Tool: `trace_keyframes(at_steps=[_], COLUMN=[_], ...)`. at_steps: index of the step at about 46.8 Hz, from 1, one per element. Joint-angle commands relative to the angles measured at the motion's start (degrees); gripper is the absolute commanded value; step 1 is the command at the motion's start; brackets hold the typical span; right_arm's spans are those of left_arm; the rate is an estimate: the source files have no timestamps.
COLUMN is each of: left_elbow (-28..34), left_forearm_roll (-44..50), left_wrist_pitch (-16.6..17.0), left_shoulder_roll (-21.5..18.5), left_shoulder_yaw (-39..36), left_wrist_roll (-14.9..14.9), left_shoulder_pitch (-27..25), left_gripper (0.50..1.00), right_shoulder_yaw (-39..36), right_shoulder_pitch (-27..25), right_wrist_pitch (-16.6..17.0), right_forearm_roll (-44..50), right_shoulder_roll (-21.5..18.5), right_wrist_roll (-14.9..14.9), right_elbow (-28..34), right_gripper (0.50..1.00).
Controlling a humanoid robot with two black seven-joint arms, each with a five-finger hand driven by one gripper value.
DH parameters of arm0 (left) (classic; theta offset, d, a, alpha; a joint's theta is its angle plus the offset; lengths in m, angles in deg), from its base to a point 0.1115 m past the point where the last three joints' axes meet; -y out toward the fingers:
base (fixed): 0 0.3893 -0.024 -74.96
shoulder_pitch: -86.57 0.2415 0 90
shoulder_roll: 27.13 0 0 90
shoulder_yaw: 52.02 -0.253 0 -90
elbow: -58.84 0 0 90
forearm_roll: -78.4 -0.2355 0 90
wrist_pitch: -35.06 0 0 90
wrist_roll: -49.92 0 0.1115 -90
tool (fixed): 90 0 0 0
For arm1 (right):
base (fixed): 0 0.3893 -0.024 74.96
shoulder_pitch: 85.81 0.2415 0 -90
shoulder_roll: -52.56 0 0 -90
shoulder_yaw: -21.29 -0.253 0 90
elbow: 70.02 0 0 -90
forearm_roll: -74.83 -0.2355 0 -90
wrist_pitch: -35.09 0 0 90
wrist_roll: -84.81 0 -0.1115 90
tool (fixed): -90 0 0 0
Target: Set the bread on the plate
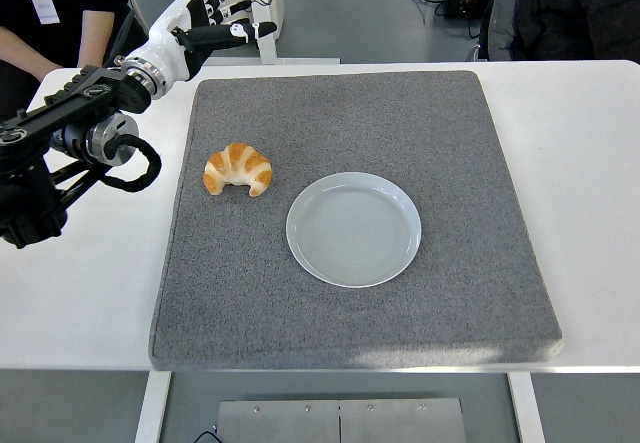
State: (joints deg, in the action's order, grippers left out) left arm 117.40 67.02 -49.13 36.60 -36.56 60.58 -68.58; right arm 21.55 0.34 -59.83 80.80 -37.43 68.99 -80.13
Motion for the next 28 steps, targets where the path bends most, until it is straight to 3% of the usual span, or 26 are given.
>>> trace_keyframes(at_steps=[1,14,28], left_elbow=[3.1,5.2,11.5], left_forearm_roll=[-0.2,-2.1,-15.6], left_wrist_pitch=[-0.4,-5.8,-7.7], left_shoulder_roll=[-3.5,-8.3,-13.0], left_shoulder_yaw=[-8.1,-27.1,-30.5], left_wrist_roll=[-0.3,-1.5,-2.8], left_shoulder_pitch=[-3.8,-14.8,-16.4], left_gripper=[0.969,0.969,0.969], right_shoulder_yaw=[0.0,0.0,0.0], right_shoulder_pitch=[0.0,0.1,0.1], right_wrist_pitch=[0.0,0.0,0.0], right_forearm_roll=[-0.1,0.0,0.0], right_shoulder_roll=[0.0,0.0,0.0], right_wrist_roll=[0.0,0.0,0.0], right_elbow=[0.1,0.1,0.2], right_gripper=[1.000,1.000,1.000])
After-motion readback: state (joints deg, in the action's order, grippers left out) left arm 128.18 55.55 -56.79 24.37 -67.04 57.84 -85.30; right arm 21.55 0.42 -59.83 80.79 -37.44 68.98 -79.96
